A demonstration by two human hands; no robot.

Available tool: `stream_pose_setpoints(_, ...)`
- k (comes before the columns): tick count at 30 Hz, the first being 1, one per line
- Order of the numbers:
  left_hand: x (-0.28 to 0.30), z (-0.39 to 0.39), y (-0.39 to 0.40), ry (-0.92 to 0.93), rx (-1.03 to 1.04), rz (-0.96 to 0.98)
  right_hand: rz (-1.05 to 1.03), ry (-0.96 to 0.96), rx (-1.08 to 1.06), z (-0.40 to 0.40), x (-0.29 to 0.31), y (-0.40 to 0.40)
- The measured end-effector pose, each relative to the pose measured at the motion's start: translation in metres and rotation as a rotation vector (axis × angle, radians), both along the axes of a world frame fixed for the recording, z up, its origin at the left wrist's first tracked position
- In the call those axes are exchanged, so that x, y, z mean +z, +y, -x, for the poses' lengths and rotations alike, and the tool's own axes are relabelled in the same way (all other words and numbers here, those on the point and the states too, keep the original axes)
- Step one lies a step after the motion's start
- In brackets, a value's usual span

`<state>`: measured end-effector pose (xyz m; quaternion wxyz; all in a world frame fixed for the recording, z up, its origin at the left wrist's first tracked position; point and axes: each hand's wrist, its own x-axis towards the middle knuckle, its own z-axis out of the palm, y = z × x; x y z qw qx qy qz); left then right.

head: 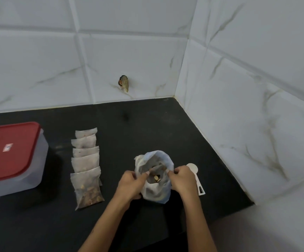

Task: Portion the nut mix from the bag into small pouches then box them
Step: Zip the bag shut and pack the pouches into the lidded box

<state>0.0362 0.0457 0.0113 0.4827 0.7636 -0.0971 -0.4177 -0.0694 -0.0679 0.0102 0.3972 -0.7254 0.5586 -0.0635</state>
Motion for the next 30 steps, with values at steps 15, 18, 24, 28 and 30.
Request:
stream_pose_setpoints(15,0.017,-0.046,-0.003,0.492,0.149,0.463,-0.59,-0.396,-0.008,-0.037,0.044,-0.034)
stream_pose_setpoints(18,0.017,-0.049,-0.009,0.463,0.186,0.382,-0.581,-0.399,-0.038,-0.037,0.041,-0.038)
stream_pose_setpoints(24,0.012,-0.048,-0.026,0.359,0.283,0.318,-0.499,-0.312,-0.026,-0.047,0.033,-0.036)
stream_pose_setpoints(28,0.002,-0.043,-0.029,-0.254,0.315,0.137,0.105,-0.056,-0.048,-0.06,0.027,-0.021)
stream_pose_setpoints(30,0.003,-0.039,-0.028,-0.344,0.347,0.154,0.247,-0.065,-0.035,-0.063,0.024,-0.014)
